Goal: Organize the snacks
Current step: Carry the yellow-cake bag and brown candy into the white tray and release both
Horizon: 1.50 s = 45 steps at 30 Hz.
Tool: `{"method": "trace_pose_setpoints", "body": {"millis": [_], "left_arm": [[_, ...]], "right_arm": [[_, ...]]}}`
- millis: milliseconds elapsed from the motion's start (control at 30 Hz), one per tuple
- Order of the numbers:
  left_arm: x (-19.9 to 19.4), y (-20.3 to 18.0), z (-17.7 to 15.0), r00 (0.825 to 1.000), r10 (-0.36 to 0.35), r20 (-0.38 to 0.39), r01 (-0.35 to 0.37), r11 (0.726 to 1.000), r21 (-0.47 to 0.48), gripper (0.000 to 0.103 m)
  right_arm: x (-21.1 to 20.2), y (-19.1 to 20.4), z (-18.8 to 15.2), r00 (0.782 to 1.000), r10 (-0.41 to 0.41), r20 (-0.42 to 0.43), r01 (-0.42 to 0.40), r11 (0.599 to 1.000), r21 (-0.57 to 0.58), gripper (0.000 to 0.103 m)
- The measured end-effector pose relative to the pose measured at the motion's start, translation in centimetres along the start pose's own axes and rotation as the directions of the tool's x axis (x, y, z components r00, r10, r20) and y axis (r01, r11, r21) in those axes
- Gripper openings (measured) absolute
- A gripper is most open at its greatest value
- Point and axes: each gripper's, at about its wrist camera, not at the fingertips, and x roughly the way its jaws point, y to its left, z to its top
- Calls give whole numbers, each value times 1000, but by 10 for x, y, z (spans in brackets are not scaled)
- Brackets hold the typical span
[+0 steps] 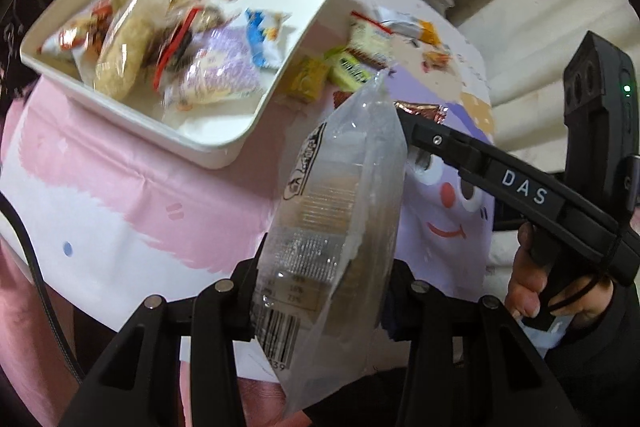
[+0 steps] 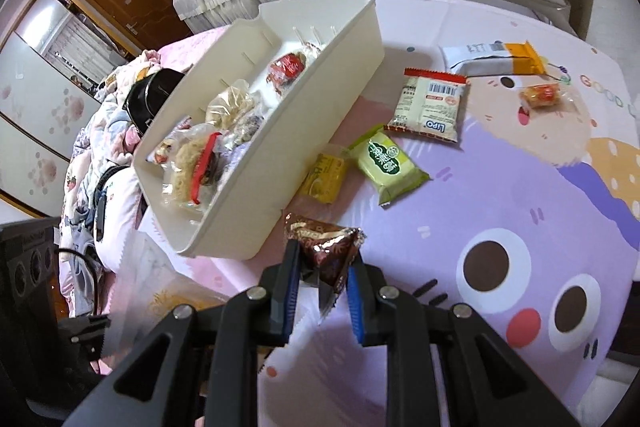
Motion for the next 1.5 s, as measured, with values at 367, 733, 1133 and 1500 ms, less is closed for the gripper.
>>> {"method": "trace_pose_setpoints", "body": {"millis": [367,733,1133,1500], "left_arm": [[-52,-6,17,996,-75,39,66,979,194,42],[-97,35,60,991,-126,54,104,947,305,42],[-116,79,117,985,-169,46,139,912,385,43],[-121,118,154,986,-158,59,119,901,416,43]], "right_arm": [[-46,24,-9,994,-49,95,48,999,10,22],[-66,55,-22,974,-138,177,107,979,174,21],[-54,110,-15,939,-235,251,159,944,288,21],[-23,157,-3,923,-273,270,190,936,297,21]]}}
